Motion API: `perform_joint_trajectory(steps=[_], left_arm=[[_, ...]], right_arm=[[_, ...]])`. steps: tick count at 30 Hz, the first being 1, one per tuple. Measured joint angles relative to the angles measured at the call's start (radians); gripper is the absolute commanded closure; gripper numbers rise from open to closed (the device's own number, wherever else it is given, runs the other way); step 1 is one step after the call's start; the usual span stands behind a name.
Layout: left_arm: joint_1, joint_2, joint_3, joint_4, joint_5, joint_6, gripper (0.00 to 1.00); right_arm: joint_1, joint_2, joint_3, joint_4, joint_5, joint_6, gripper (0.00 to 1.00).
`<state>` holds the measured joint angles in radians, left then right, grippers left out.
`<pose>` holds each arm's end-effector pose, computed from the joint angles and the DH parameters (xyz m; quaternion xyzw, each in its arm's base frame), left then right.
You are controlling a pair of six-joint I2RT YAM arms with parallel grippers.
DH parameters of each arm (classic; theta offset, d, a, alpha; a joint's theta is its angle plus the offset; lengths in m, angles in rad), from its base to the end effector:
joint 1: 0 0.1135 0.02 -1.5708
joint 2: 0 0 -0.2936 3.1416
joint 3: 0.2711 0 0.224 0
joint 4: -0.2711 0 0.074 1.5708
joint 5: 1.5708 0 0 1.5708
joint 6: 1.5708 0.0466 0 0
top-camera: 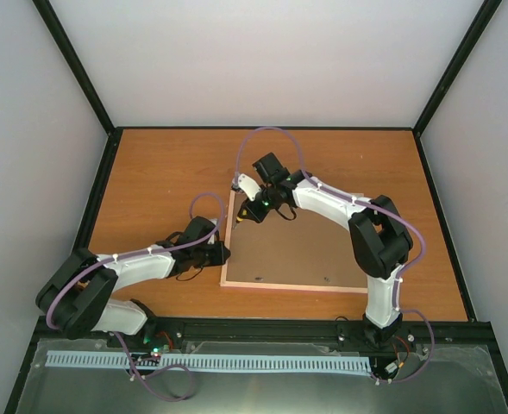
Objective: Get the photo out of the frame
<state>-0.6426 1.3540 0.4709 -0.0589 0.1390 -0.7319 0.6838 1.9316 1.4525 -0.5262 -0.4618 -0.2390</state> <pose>0.1649 -0.1315 0.1744 -0.0209 0.9487 -0.2468 0.1966 0.3007 0.2718 0.2442 -0.4733 0.8086 0.2743 0.2164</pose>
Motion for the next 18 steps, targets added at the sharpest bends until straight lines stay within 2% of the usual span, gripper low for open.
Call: perform_joint_trajectory(steps=[6,18], left_arm=[[0.0,0.0,-0.001,0.003,0.0,0.0,0.99],[0.0,-0.001,-0.01,0.023,-0.002,-0.003,0.99]], right_arm=[[0.004,0.003,0.01,-0.008,0.019,0.0,0.97],[0.018,0.005,0.026,-0.019,0.079,0.003,0.97]])
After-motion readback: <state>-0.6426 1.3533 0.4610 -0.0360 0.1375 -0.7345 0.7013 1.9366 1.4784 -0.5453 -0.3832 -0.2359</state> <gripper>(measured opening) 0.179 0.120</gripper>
